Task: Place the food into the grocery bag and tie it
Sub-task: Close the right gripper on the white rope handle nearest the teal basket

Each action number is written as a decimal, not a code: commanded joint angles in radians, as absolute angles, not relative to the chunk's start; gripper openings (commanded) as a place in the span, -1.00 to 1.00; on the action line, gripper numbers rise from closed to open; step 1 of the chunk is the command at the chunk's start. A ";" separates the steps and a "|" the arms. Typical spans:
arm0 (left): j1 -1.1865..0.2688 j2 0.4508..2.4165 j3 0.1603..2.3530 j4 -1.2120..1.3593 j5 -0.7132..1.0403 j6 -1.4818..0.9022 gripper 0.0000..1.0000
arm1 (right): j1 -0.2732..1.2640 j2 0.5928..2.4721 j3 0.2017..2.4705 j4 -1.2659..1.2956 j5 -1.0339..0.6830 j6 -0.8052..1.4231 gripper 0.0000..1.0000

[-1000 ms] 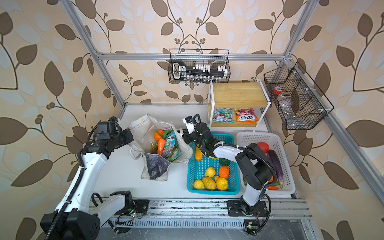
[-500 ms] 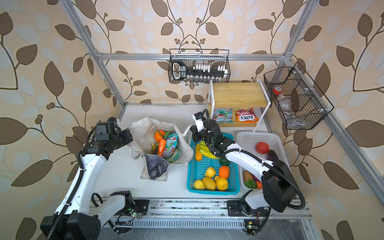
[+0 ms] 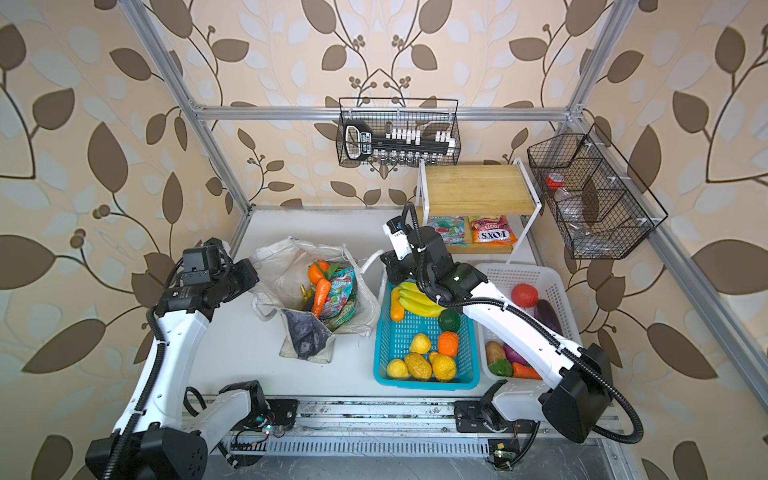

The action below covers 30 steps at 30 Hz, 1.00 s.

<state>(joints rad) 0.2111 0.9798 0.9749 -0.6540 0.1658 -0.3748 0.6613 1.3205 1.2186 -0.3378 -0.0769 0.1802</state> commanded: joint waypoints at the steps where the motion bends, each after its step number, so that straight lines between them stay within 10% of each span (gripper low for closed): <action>1: 0.224 0.936 0.973 -0.574 0.218 -0.374 -1.00 | 0.669 1.299 1.319 -0.437 -0.123 0.210 -1.00; 15: 0.148 0.936 1.045 -0.614 0.379 -0.412 -1.00 | 0.611 1.321 1.383 -0.793 0.020 0.287 -1.00; 30: 0.162 0.935 0.983 -0.627 0.226 -0.415 -1.00 | 0.579 1.241 0.990 -0.301 -0.148 0.357 -0.90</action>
<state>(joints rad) 0.1452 0.9672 0.9916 -0.6353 0.3134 -0.3981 0.6117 1.2545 1.0153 -0.4553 -0.0475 0.3271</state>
